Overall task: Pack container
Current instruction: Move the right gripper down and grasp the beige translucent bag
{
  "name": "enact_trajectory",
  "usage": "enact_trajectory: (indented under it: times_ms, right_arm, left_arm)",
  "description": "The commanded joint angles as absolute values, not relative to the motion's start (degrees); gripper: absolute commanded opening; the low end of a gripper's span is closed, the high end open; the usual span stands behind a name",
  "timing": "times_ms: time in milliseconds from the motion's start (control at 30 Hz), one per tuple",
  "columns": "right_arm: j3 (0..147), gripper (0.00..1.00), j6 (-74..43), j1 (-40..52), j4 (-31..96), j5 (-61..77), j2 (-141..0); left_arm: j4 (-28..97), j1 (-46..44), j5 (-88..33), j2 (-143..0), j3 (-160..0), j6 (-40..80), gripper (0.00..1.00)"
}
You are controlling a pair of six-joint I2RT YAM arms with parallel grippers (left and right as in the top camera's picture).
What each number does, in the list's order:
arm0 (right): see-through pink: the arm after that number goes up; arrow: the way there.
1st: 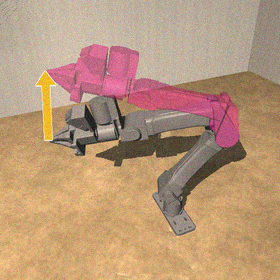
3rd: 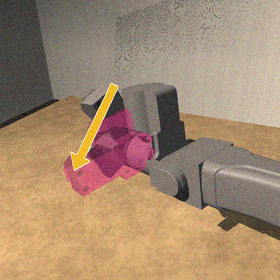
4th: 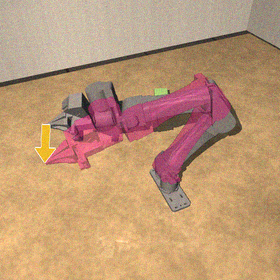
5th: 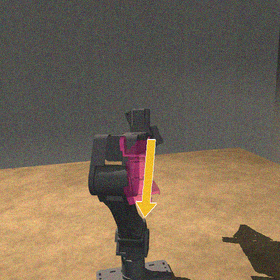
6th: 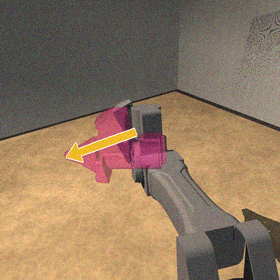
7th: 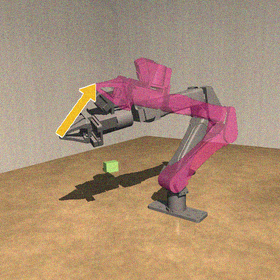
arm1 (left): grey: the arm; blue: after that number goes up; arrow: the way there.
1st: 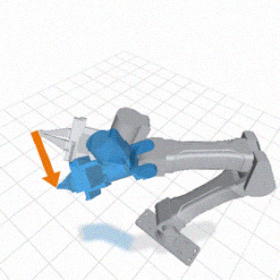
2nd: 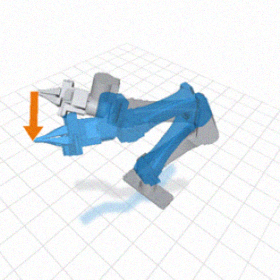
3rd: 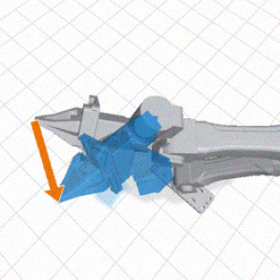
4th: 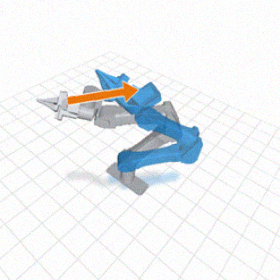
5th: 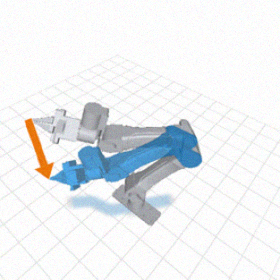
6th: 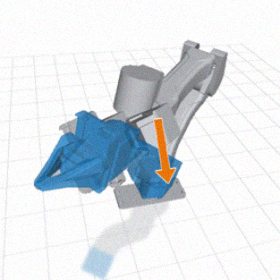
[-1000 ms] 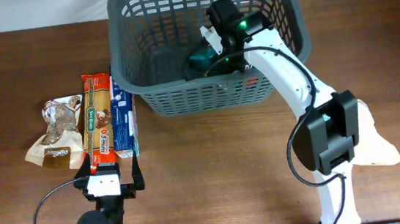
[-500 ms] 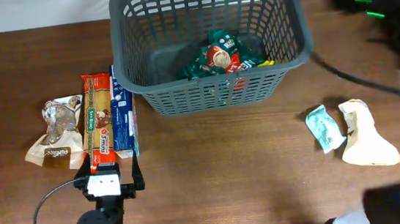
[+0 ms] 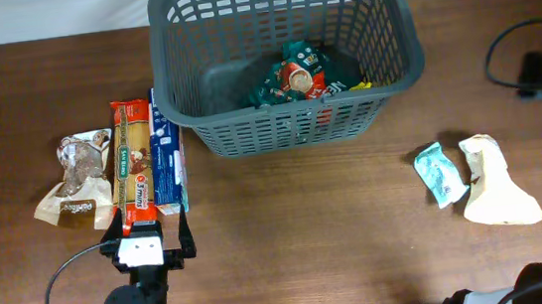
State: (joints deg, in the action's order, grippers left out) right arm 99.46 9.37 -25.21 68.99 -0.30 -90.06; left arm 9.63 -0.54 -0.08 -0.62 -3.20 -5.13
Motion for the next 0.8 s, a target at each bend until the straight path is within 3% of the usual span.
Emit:
enact_trajectory:
  times_ms: [0, 233, 500, 633, 700, 733, 767]
  right_arm:
    - [85.1, 0.95, 11.8, -25.5, 65.1, 3.0, -90.1]
    - [69.0, 0.99, 15.2, -26.1, 60.7, 2.7, -94.4]
    - [67.4, 0.99, 13.9, -26.4, 56.5, -2.5, -102.1]
    - [67.3, 0.81, 12.8, -26.3, 55.0, -2.2, -106.6]
    - [67.3, 0.78, 12.6, -26.3, 54.4, -2.2, -109.5]
    - [67.3, 0.68, 11.8, -26.3, 53.8, -2.2, -111.2]
    - [67.3, 0.35, 10.7, -26.3, 53.3, -2.1, -112.3]
  left_arm:
    - [9.5, -0.6, -0.7, -0.3, -2.8, -5.8, 0.99]
    - [9.5, -0.6, -0.7, -0.3, -2.8, -5.8, 0.99]
    - [9.5, -0.6, -0.7, -0.3, -2.8, -5.8, 0.99]
    - [9.5, -0.6, -0.7, -0.3, -2.8, -5.8, 0.99]
    - [9.5, -0.6, -0.7, -0.3, -2.8, -5.8, 0.99]
    - [9.5, -0.6, -0.7, -0.3, -2.8, -5.8, 0.99]
    - [9.5, -0.6, -0.7, -0.3, -2.8, -5.8, 0.99]
